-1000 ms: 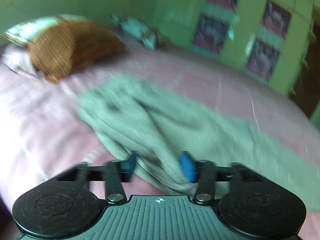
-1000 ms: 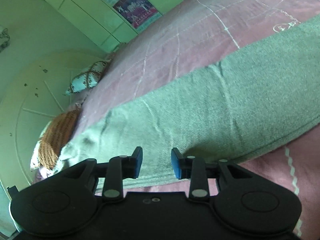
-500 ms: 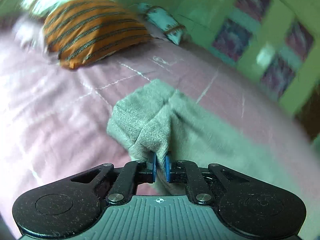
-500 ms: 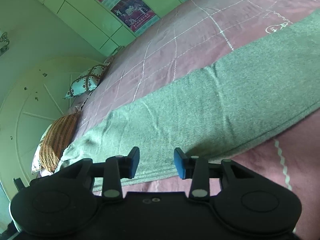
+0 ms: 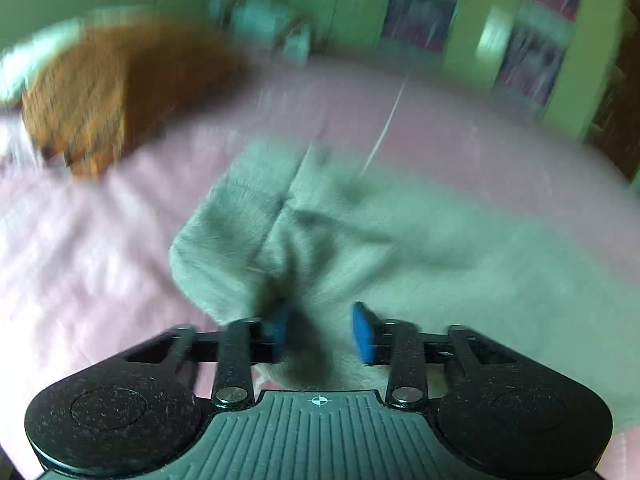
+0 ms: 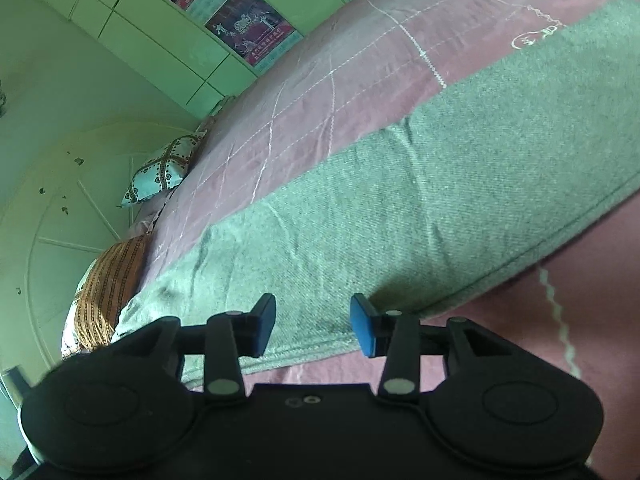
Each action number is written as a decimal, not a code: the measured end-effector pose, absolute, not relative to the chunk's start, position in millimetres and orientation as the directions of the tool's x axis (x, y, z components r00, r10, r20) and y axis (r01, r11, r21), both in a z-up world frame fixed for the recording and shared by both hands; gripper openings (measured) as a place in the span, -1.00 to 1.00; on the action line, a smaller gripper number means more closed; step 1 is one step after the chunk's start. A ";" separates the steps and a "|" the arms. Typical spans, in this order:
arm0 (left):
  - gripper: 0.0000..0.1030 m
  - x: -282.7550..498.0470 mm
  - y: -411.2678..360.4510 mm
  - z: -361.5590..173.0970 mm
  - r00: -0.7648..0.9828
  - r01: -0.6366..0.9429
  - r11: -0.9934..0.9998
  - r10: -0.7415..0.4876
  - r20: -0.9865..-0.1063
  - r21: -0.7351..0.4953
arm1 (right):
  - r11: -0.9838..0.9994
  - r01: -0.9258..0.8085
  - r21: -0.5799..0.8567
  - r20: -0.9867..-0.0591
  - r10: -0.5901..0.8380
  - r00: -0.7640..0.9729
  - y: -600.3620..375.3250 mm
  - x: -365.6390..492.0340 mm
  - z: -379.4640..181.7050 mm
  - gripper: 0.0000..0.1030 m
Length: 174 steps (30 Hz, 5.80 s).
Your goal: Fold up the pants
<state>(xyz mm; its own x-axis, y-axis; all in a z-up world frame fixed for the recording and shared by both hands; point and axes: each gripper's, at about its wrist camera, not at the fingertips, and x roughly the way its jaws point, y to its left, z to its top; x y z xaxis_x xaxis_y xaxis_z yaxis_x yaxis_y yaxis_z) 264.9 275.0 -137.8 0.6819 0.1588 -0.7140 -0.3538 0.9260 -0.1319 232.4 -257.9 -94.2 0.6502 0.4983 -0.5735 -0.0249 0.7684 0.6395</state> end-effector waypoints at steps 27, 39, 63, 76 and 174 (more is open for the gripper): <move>-0.82 429.5 76.8 -155.4 0.714 0.072 0.996 -0.087 -0.695 -0.052 | 0.874 0.034 0.484 -0.612 0.311 0.728 -285.4 309.2 -83.2 -0.21; 0.37 427.3 65.8 -137.9 0.758 0.069 0.997 -0.023 -0.652 0.044 | 0.959 0.005 0.285 -0.642 0.186 0.744 -281.3 345.2 -67.3 -0.21; 0.54 293.3 82.1 -130.5 0.744 -0.017 0.997 0.062 -0.666 0.074 | 0.785 0.278 0.554 -0.532 0.077 0.843 -444.9 191.4 -56.5 -0.33; 0.90 272.4 94.8 -164.9 0.707 -0.051 0.997 0.076 -0.703 0.056 | 0.490 0.403 0.773 -0.485 0.047 0.873 -504.1 175.5 -107.0 -0.49; 1.00 248.9 -99.5 -128.2 0.793 -0.006 0.997 -0.043 -0.608 -0.079 | 0.771 0.188 0.608 -0.427 0.118 0.896 -443.9 222.9 -71.9 -0.95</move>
<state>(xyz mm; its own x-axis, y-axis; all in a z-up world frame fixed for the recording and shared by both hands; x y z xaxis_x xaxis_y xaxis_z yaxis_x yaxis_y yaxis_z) 248.9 -99.5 -128.2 0.7931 -0.0433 -0.6076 -0.0062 0.9968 -0.0792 222.9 -443.9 -71.9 0.8964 0.1181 -0.4272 0.1881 0.7715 0.6078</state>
